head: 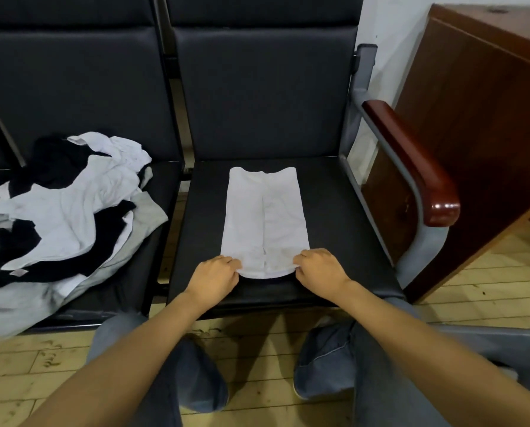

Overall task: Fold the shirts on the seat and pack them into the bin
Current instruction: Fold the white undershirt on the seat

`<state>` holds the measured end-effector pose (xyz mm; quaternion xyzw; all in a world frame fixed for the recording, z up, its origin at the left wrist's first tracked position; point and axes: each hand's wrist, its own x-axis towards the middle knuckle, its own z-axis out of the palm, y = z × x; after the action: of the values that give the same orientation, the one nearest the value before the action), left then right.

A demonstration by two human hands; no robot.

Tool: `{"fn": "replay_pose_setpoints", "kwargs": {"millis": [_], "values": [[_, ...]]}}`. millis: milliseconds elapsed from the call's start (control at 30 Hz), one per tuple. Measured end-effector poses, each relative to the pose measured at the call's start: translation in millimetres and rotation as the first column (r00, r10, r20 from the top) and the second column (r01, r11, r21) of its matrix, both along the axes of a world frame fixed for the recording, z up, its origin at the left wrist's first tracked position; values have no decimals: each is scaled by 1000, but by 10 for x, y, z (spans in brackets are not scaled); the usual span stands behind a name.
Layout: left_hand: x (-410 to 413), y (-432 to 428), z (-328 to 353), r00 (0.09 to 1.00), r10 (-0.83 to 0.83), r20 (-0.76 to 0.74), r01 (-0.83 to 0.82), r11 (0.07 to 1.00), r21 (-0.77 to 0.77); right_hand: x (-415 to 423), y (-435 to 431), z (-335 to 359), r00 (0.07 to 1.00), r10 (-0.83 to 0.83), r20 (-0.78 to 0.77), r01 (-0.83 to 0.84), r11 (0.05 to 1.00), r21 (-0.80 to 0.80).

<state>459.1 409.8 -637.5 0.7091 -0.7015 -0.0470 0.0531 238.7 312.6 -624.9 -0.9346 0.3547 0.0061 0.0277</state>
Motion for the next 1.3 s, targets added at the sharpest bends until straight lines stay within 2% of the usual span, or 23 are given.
{"fn": "replay_pose_setpoints", "kwargs": {"millis": [67, 133, 233, 300, 367, 433, 567, 667, 933, 1033, 1100, 1300], "values": [[7, 147, 55, 996, -8, -89, 1, 997, -80, -132, 45, 55, 994, -84, 71, 79, 994, 73], [-9, 318, 151, 983, -21, -183, -12, 985, -174, -272, 118, 174, 988, -101, 113, 90, 991, 95], [-77, 556, 342, 959, -73, -275, 2, 968, -251, -410, 283, 405, 987, 17, 161, -30, 996, 79], [-81, 680, 528, 905, -111, -411, 35, 982, -187, -467, 397, 623, 977, 129, 168, -148, 983, 110], [-35, 760, 720, 845, -105, -524, 87, 994, -59, -507, 463, 833, 972, 169, 164, -197, 965, 174], [40, 760, 869, 845, -99, -525, 101, 995, -25, -512, 456, 1004, 969, 166, 185, -202, 959, 197], [167, 475, 981, 872, -99, -479, 80, 995, -60, -331, 249, 1091, 972, 113, 207, -165, 953, 254], [264, 103, 891, 897, -9, -442, 23, 999, 25, -120, -64, 956, 984, 49, 172, -104, 938, 330], [417, -892, 612, 841, 95, -533, -56, 994, 89, 190, -905, 524, 967, -159, 201, 53, 891, 452], [456, -1105, 269, 812, 190, -552, -111, 979, 173, 287, -1041, 172, 960, -248, 129, 148, 843, 517], [459, -1143, 49, 792, 251, -557, -198, 968, 154, 309, -1045, 2, 937, -329, 122, 213, 810, 547], [430, -1037, -99, 700, 282, -656, -326, 944, 57, 202, -959, -151, 799, -501, 333, 263, 789, 556]]}}
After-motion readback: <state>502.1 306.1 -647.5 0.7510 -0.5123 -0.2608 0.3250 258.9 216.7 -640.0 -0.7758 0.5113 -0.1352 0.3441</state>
